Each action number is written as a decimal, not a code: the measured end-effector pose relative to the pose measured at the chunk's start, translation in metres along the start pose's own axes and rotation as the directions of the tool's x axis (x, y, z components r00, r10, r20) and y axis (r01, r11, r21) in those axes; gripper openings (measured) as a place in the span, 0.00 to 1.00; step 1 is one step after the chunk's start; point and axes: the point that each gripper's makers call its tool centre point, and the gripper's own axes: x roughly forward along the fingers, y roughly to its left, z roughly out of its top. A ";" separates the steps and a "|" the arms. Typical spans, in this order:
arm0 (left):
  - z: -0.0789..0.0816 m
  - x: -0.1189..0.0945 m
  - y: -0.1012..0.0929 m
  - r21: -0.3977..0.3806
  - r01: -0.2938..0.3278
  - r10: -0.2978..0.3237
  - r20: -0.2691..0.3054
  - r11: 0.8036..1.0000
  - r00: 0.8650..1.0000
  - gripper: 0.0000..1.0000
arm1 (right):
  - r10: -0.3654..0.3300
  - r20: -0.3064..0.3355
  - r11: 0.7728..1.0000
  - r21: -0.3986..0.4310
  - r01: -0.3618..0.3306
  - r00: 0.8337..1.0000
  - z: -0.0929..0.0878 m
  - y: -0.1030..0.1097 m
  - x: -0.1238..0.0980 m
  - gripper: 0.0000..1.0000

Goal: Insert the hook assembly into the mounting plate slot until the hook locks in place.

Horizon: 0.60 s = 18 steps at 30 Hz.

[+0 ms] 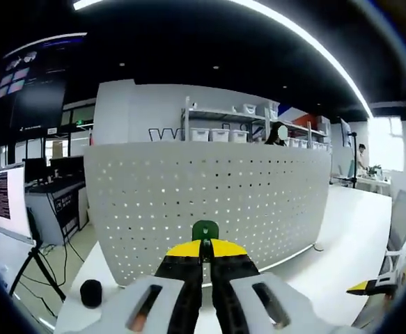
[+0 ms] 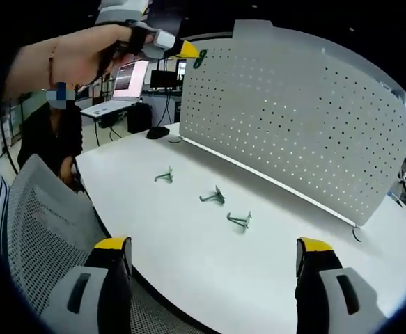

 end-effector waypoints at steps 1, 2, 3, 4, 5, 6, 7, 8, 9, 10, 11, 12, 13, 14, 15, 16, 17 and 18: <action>0.001 0.001 0.002 -0.005 -0.003 0.003 0.004 1.000 1.000 0.01 | 0.001 -0.001 1.000 -0.001 -0.001 1.000 0.000 0.000 0.000 0.95; 0.003 0.003 0.004 -0.009 -0.008 0.008 0.009 1.000 1.000 0.01 | 0.004 -0.001 1.000 -0.002 -0.004 1.000 0.000 0.001 0.000 0.95; 0.005 0.004 0.005 -0.009 -0.012 0.012 0.013 1.000 1.000 0.01 | 0.005 0.000 1.000 -0.003 -0.005 1.000 0.000 0.001 0.000 0.95; 0.007 0.005 0.007 -0.011 -0.019 0.019 0.022 1.000 1.000 0.01 | 0.004 0.000 1.000 -0.004 -0.004 1.000 0.000 0.001 0.000 0.95; 0.009 0.005 0.008 -0.011 -0.021 0.021 0.026 1.000 0.999 0.01 | 0.003 0.000 1.000 -0.003 -0.003 1.000 0.000 0.001 0.000 0.94; 0.010 0.007 0.009 -0.010 -0.022 0.022 0.028 1.000 0.999 0.01 | 0.003 -0.001 1.000 -0.002 -0.003 1.000 0.000 0.001 0.001 0.94; 0.011 0.007 0.009 -0.009 -0.023 0.023 0.029 1.000 0.999 0.01 | 0.005 -0.003 1.000 -0.001 -0.005 1.000 0.000 0.001 0.001 0.94; 0.013 0.008 0.010 -0.007 -0.026 0.026 0.036 1.000 0.999 0.01 | 0.007 -0.005 1.000 0.000 -0.007 1.000 -0.001 0.001 0.001 0.93; 0.014 0.009 0.010 -0.006 -0.029 0.029 0.040 1.000 0.999 0.01 | 0.007 -0.005 1.000 -0.002 -0.007 1.000 -0.001 0.001 0.001 0.93; 0.015 0.009 0.011 -0.006 -0.031 0.032 0.043 0.999 0.999 0.01 | 0.006 -0.005 1.000 -0.003 -0.007 1.000 -0.001 0.001 0.001 0.93; 0.017 0.010 0.012 -0.007 -0.035 0.036 0.047 0.999 0.998 0.01 | 0.006 -0.006 1.000 -0.003 -0.006 1.000 -0.001 0.001 0.001 0.93; 0.018 0.010 0.012 -0.008 -0.038 0.038 0.050 0.999 0.998 0.01 | 0.006 -0.007 1.000 -0.003 -0.006 1.000 -0.001 0.001 0.001 0.93; 0.019 0.011 0.013 -0.010 -0.040 0.040 0.053 0.999 0.998 0.01 | 0.007 -0.008 1.000 -0.002 -0.007 1.000 -0.002 0.001 0.001 0.93; 0.020 0.011 0.013 -0.011 -0.042 0.042 0.056 0.999 0.998 0.01 | 0.007 -0.010 1.000 -0.003 -0.007 1.000 -0.002 0.001 0.001 0.93; 0.021 0.012 0.014 -0.009 -0.044 0.045 0.061 0.999 0.997 0.01 | 0.007 -0.012 1.000 -0.004 -0.007 1.000 -0.002 0.002 0.001 0.93; 0.022 0.013 0.014 -0.009 -0.045 0.046 0.062 0.999 0.997 0.01 | 0.008 -0.012 1.000 -0.004 -0.008 1.000 -0.002 0.002 0.001 0.93; 0.023 0.015 0.015 -0.007 -0.049 0.050 0.064 0.999 0.997 0.01 | 0.008 -0.012 1.000 -0.004 -0.008 1.000 -0.002 0.002 0.002 0.93; 0.024 0.015 0.016 -0.007 -0.053 0.053 0.068 0.999 0.996 0.01 | 0.007 -0.012 1.000 -0.004 -0.007 1.000 -0.002 0.002 0.001 0.92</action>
